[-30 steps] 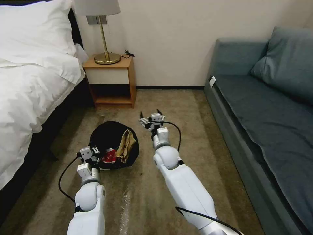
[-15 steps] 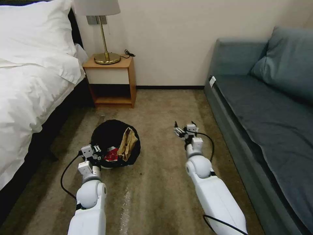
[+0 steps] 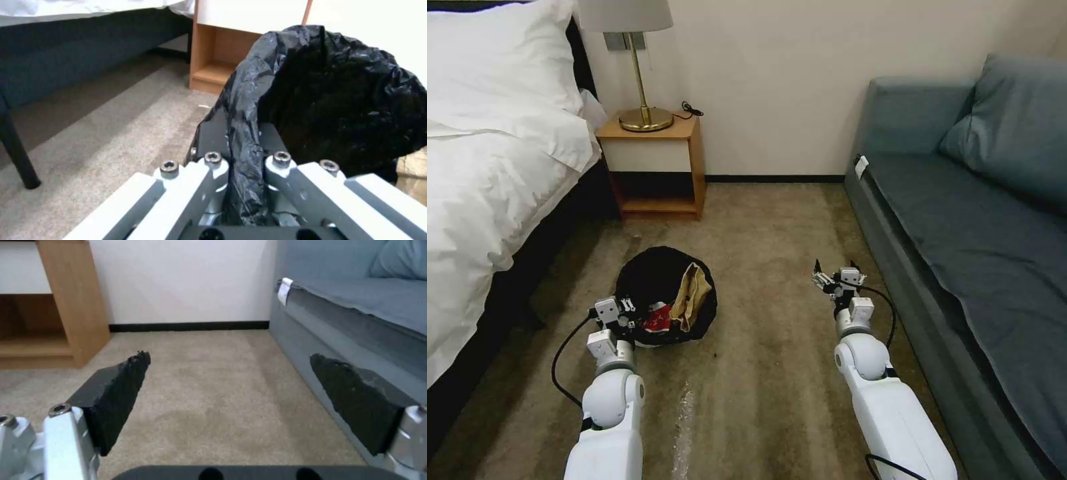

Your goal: Pick up the trash bin, then pick up the garbage on the floor and place it into the trash bin.

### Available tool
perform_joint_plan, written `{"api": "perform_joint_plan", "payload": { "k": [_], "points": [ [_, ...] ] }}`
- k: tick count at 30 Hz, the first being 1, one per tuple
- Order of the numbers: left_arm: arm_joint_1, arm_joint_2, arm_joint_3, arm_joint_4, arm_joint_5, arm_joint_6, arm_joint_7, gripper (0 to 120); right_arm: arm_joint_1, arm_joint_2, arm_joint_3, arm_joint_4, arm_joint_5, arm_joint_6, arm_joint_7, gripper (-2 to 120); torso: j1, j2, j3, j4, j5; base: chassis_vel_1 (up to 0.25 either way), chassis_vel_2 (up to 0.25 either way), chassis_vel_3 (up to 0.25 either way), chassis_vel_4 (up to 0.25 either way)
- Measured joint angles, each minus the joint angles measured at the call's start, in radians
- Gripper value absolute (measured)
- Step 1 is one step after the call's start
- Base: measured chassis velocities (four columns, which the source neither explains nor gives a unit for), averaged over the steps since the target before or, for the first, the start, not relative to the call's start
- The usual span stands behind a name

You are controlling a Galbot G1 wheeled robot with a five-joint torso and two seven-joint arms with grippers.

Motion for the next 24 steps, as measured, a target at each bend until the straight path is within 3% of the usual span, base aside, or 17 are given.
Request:
{"api": "perform_joint_plan", "payload": {
  "k": [10, 12, 19, 24],
  "points": [
    [-0.006, 0.034, 0.000, -0.012, -0.044, 0.081, 0.030, 4, -0.012, 0.014, 0.032, -0.012, -0.010, 0.024, -0.011, 93, 0.000, 0.000, 0.000, 0.0001, 0.0000, 0.000, 0.000, 0.000, 0.000],
    [-0.013, 0.038, 0.000, -0.007, -0.107, 0.088, 0.034, 4, -0.015, 0.015, 0.036, -0.014, -0.013, 0.028, -0.013, 93, 0.000, 0.000, 0.000, 0.0001, 0.0000, 0.000, 0.000, 0.000, 0.000],
    [-0.030, 0.038, -0.003, 0.009, -0.193, 0.089, 0.038, 4, -0.019, 0.015, 0.040, -0.017, -0.016, 0.034, -0.015, 93, 0.000, 0.000, 0.000, 0.0000, 0.0000, 0.000, 0.000, 0.000, 0.000],
    [-0.051, 0.058, -0.016, 0.033, -0.363, 0.113, 0.035, 4, -0.025, 0.016, 0.048, -0.025, -0.022, 0.051, -0.023, 93, 0.000, 0.000, 0.000, 0.0000, 0.0000, 0.000, 0.000, 0.000, 0.000]
  ]
}}
